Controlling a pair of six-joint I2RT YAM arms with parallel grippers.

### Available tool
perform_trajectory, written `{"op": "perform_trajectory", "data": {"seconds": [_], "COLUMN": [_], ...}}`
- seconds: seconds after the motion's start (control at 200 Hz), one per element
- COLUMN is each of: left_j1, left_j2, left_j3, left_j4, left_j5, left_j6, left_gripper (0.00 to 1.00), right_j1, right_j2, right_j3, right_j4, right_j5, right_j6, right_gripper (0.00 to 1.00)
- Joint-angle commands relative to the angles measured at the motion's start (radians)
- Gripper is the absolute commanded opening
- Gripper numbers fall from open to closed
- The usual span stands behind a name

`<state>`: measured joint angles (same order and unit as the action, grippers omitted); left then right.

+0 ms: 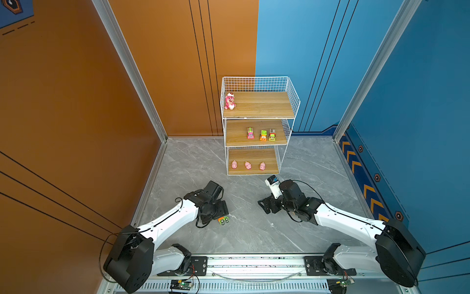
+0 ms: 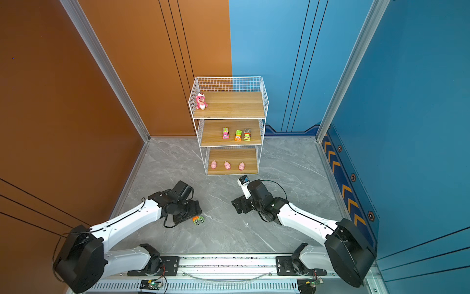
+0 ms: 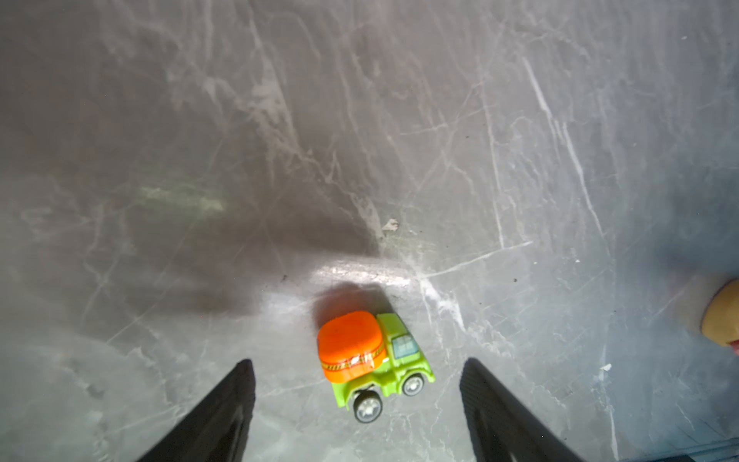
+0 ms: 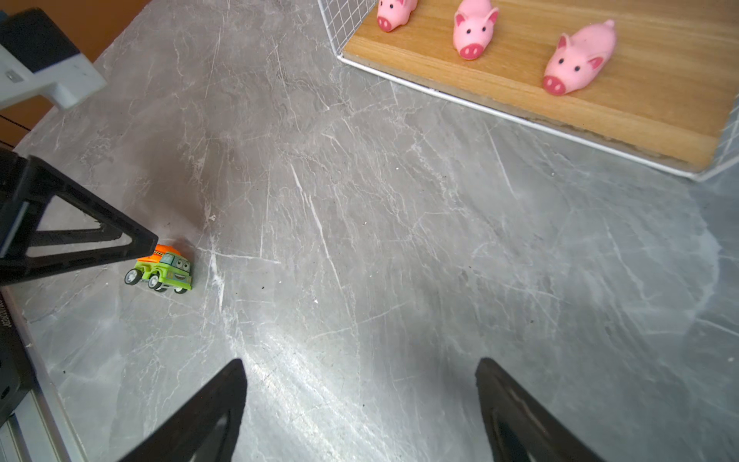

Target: Place and organize the plastic toys onto the shelf

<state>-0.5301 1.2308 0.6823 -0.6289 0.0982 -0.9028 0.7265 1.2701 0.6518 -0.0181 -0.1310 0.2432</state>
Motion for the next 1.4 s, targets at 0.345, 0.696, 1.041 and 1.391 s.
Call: {"op": "perform_trajectory", "data": {"seconds": [0.345,0.696,1.041,1.391], "left_j1": [-0.119,-0.247,-0.293,-0.212], "left_j2": [0.199,0.376,0.529,0.478], "left_j3": [0.085,0.233,0.423,0.359], "left_j4": [0.028,0.028,0.129,0.357], "left_j5": [-0.07,-0.177,-0.104,0.065], "left_j6": [-0.169,-0.059,0.355,0.472], "left_gripper": [0.82,0.56,0.52,0.65], "right_j1": [-0.018,-0.146,-0.318,-0.348], "right_j2": [-0.06,-0.149,-0.272,-0.258], "right_j3": [-0.051,-0.048,0.017,0.092], "right_j4": [0.008,-0.08,-0.207,-0.332], "right_j5": [0.011,-0.031,0.01,0.054], "right_j6": [0.016,0.079,0.218,0.293], "right_gripper": [0.9,0.9,0.89,0.89]}}
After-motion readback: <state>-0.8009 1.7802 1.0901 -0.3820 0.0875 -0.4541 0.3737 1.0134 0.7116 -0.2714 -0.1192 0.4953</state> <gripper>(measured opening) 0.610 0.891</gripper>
